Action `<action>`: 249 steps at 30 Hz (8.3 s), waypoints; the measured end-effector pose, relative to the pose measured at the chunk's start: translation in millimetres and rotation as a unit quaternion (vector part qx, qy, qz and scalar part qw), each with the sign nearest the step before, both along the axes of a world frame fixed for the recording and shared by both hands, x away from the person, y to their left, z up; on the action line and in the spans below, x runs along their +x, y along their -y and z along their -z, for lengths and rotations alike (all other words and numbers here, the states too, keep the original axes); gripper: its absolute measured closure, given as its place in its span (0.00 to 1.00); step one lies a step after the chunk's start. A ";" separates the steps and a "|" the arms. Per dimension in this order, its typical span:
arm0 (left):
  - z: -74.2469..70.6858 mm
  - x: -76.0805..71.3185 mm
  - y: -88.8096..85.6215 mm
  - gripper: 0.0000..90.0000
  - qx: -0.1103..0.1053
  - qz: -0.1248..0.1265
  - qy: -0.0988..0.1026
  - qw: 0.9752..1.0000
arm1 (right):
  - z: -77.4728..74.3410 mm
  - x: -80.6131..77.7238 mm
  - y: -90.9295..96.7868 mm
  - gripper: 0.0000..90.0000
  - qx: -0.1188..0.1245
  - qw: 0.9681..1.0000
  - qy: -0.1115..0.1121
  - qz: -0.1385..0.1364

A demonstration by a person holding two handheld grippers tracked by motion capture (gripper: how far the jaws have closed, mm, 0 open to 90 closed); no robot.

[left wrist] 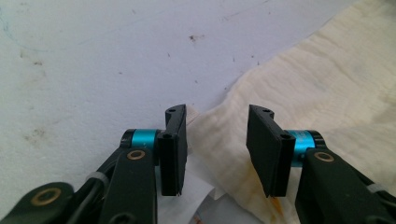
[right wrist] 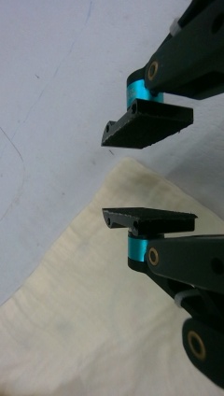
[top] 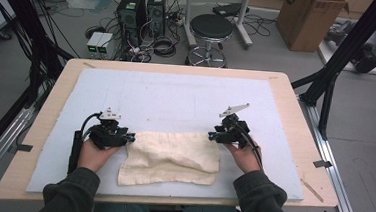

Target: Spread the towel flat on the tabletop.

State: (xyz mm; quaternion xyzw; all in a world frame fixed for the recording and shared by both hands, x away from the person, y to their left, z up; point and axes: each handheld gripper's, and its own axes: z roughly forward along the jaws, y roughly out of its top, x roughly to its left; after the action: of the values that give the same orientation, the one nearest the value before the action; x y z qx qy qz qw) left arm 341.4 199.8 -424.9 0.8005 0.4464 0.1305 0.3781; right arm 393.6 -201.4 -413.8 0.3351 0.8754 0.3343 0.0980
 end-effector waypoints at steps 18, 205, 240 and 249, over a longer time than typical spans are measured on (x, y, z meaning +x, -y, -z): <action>8.2 7.6 6.1 0.94 0.038 0.016 0.010 0.999 | 14.6 9.2 -5.8 0.96 -0.025 1.000 0.002 -0.009; 3.1 -100.8 -7.7 0.83 -0.013 0.202 0.082 0.976 | 13.9 -111.3 20.9 0.75 0.105 0.968 -0.021 -0.229; -4.7 -88.6 -23.6 0.49 -0.059 0.136 0.099 0.984 | 6.1 -93.8 25.1 0.34 0.134 0.982 0.025 -0.132; -6.3 -84.0 -24.6 0.45 -0.045 0.127 0.101 0.986 | 6.4 -88.4 24.7 0.33 0.127 0.984 0.031 -0.119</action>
State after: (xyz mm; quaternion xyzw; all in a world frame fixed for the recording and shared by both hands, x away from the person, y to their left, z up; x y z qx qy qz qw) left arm 257.4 224.4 -418.6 0.8153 0.3058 0.1415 0.4709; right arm 305.2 -226.1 -420.2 0.2280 0.8559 0.4623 0.0412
